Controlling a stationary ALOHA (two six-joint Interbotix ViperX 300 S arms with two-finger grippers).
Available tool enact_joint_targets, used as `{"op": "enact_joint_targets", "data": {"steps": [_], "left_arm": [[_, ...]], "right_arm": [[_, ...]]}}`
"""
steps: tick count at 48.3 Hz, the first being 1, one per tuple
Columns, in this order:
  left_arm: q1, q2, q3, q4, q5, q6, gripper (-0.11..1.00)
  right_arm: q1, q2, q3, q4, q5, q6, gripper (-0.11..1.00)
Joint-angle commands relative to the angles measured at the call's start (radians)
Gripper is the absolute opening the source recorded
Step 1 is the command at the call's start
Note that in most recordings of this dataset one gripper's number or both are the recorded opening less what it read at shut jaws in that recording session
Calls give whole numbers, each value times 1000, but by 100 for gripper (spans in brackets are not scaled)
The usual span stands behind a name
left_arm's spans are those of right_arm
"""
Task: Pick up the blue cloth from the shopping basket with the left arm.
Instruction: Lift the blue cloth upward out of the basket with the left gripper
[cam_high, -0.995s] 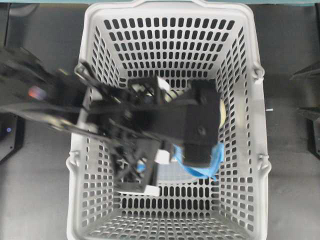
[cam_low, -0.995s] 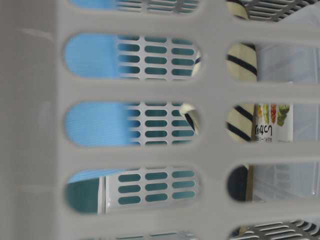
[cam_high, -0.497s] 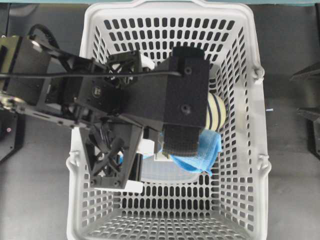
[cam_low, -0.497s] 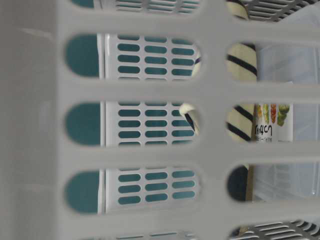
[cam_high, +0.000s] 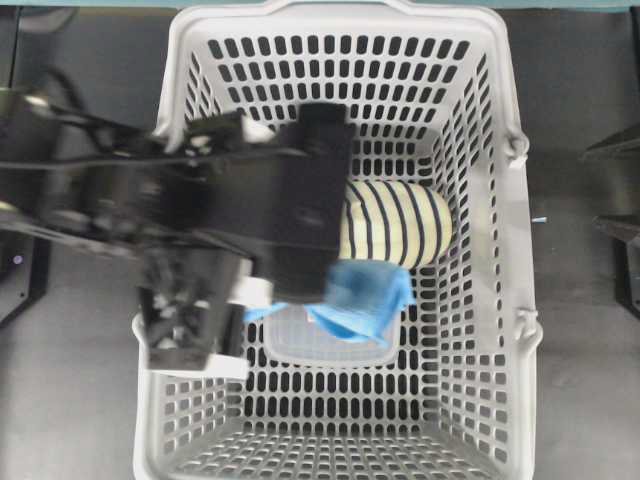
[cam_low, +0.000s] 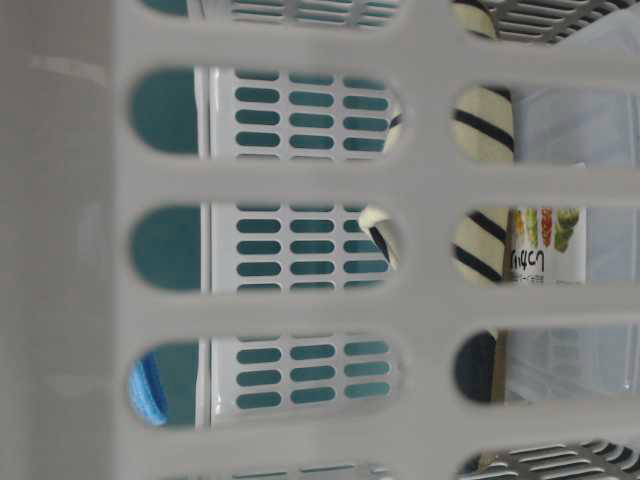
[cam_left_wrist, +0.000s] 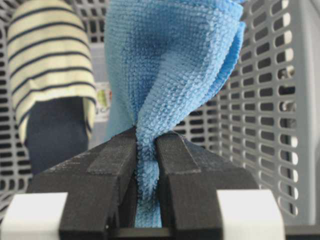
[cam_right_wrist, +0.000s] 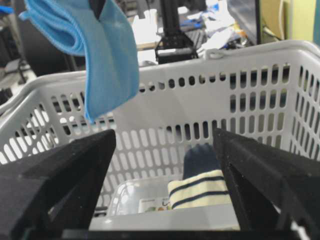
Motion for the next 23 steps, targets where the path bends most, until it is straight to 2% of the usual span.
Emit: {"op": "enact_joint_targets", "data": {"steps": [1, 10, 23], "left_arm": [[0, -114, 114, 3, -132, 8, 7], [6, -215, 255, 3, -252, 18, 7], [6, -239, 321, 3, -308, 18, 7]], "right_arm": [[-5, 6, -11, 3, -11, 2, 76], [-8, 6, -11, 3, -8, 3, 76], [-8, 11, -8, 3, -5, 3, 76]]}}
